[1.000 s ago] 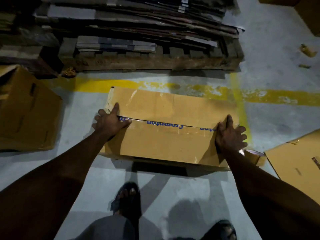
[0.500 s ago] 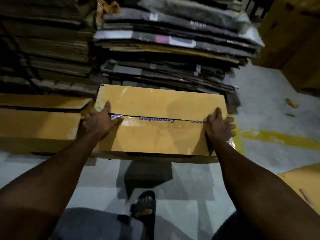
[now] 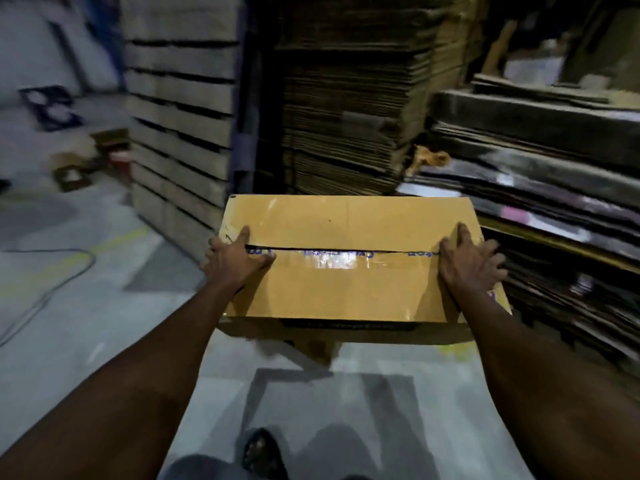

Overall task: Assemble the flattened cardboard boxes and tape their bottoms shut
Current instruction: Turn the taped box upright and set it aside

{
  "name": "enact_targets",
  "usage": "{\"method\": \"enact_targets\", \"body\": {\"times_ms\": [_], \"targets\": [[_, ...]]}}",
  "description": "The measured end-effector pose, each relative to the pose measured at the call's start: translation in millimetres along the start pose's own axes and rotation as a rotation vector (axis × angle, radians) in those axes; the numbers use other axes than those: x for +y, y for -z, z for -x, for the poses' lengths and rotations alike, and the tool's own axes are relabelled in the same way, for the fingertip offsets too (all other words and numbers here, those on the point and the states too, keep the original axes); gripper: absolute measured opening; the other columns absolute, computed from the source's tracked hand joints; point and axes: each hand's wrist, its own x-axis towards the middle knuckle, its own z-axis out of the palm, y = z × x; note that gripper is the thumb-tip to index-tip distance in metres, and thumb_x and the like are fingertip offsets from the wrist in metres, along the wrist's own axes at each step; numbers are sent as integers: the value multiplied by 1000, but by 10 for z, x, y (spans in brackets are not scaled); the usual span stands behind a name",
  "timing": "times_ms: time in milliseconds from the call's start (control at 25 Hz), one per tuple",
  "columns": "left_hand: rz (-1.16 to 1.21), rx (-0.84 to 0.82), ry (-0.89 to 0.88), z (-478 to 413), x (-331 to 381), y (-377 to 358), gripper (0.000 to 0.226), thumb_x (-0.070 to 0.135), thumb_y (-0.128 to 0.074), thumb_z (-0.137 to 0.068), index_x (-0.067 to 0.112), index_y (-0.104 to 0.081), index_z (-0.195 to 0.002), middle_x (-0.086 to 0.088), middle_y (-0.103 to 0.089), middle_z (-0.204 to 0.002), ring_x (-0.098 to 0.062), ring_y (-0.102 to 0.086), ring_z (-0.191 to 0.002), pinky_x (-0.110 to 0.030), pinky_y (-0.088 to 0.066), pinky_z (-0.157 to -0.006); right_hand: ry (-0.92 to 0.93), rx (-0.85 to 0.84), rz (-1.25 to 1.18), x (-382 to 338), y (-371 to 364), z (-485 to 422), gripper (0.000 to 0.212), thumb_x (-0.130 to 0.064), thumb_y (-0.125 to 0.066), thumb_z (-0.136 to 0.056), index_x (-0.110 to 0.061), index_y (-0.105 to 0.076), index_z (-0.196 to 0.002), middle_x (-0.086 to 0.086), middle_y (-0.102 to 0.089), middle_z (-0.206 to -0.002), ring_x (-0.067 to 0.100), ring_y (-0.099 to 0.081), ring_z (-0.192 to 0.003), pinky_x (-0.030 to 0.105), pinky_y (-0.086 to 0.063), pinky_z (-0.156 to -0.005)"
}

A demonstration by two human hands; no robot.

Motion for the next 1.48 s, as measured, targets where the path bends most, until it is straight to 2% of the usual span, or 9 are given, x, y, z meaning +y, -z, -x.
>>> {"method": "enact_targets", "body": {"times_ms": [400, 560, 720, 880, 960, 1040, 1160, 1320, 1480], "targets": [[-109, 123, 535, -740, -3710, 623, 96, 84, -59, -61, 46, -26, -143, -21, -24, -143, -45, -26, -130, -58, -31, -101, 543, -287, -97, -3525, -2366, 1526, 56, -60, -41, -92, -37, -31, -142, 26, -38, -133, 46, -39, -119, 56, -33, -98], [-190, 139, 682, -734, -4879, 317, 102, 91, -55, -51, 45, -31, -139, -20, -26, -140, -46, -29, -126, -59, -34, -97, 691, -452, -90, -4169, -3485, 2208, 61, -67, -44, -88, -38, -32, -140, 26, -41, -132, 46, -40, -118, 55, -35, -98], [-224, 114, 753, -692, -5653, -299, 103, 88, -58, -54, 44, -28, -142, -15, 0, -156, -48, -19, -135, -61, -28, -103, 817, -552, -34, -4430, -4564, 2642, 67, -73, -47, -84, -39, -31, -138, 24, -37, -131, 47, -39, -117, 55, -35, -98], [-276, -392, 520, -693, -5867, -1340, 122, 93, -52, -52, 40, -1, -149, -5, 16, -160, -48, 12, -142, -75, -7, -104, 1072, -666, 219, -4259, -5286, 3116, 72, -75, -31, -90, -41, -16, -151, 21, -7, -160, 52, -11, -142, 70, -15, -110], [-255, -599, 411, -509, -5708, -1939, 121, 78, -62, -64, 35, 11, -149, -6, 25, -157, -49, 17, -141, -76, -7, -103, 1148, -848, 349, -4003, -5504, 3357, 77, -77, -30, -88, -45, -5, -153, 13, 7, -164, 49, 4, -146, 74, -9, -109], [-312, -566, 364, -384, -5571, -2248, 106, 56, -63, -82, 32, 16, -150, -10, 25, -157, -51, 15, -140, -75, -10, -105, 1211, -967, 447, -3792, -5612, 3450, 90, -82, -40, -81, -49, 6, -151, 8, 21, -162, 48, 13, -145, 76, -5, -107], [-393, -453, 359, -479, -5587, -2221, 75, 39, -44, -98, 33, 8, -151, -9, 11, -160, -49, 2, -143, -72, -21, -104, 1366, -835, 485, -3749, -5640, 3355, 89, -66, -52, -87, -50, 8, -150, 6, 17, -163, 47, 8, -147, 74, -12, -108], [-385, -455, 425, -744, -5607, -2204, 74, 38, -48, -97, 30, 1, -153, -12, 4, -161, -47, -5, -143, -67, -29, -104, 1309, -673, 434, -3900, -5672, 3333, 64, -23, -39, -102, -42, -5, -153, 3, -1, -165, 42, -6, -148, 64, -24, -111], [-425, -412, 429, -769, -5591, -2366, 67, 27, -38, -102, 25, 6, -152, -16, 9, -160, -48, 1, -143, -66, -21, -107, 1280, -703, 455, -3968, -5722, 3403, 72, -17, -44, -100, -38, -4, -155, 2, 0, -165, 41, -5, -149, 64, -22, -112]]}}
